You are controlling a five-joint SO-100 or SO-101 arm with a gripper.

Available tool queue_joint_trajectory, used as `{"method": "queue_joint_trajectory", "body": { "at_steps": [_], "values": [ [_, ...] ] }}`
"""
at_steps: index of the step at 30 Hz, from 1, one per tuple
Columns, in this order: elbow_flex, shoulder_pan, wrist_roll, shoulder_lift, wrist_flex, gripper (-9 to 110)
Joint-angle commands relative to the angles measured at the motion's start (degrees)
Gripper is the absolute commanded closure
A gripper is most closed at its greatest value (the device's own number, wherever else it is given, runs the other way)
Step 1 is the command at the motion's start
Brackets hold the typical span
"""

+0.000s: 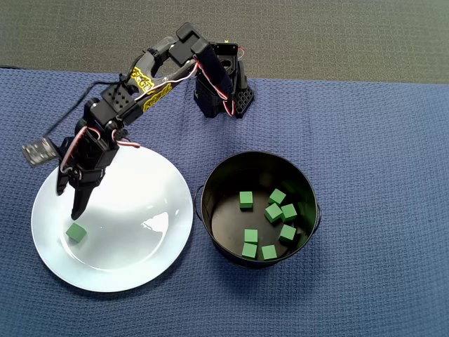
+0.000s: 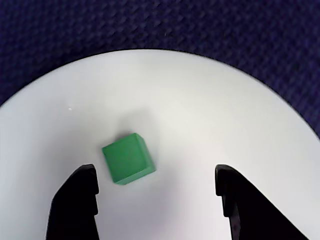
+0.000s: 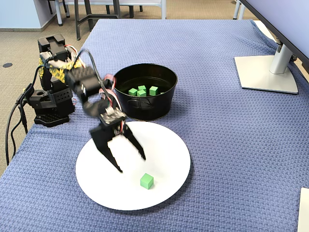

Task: Pick up the green cubes from the white plate and place them in the black recipient

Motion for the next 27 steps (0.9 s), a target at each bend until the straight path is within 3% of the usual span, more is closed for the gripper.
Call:
{"method": "queue_joint_trajectory", "body": {
  "at_steps": [1,27],
  "values": [
    [7.29,0.35,-8.79,0.26,-19.34,78],
    [14.15,-5.19,-8.70,-4.57,-37.44,79]
  ]
}}
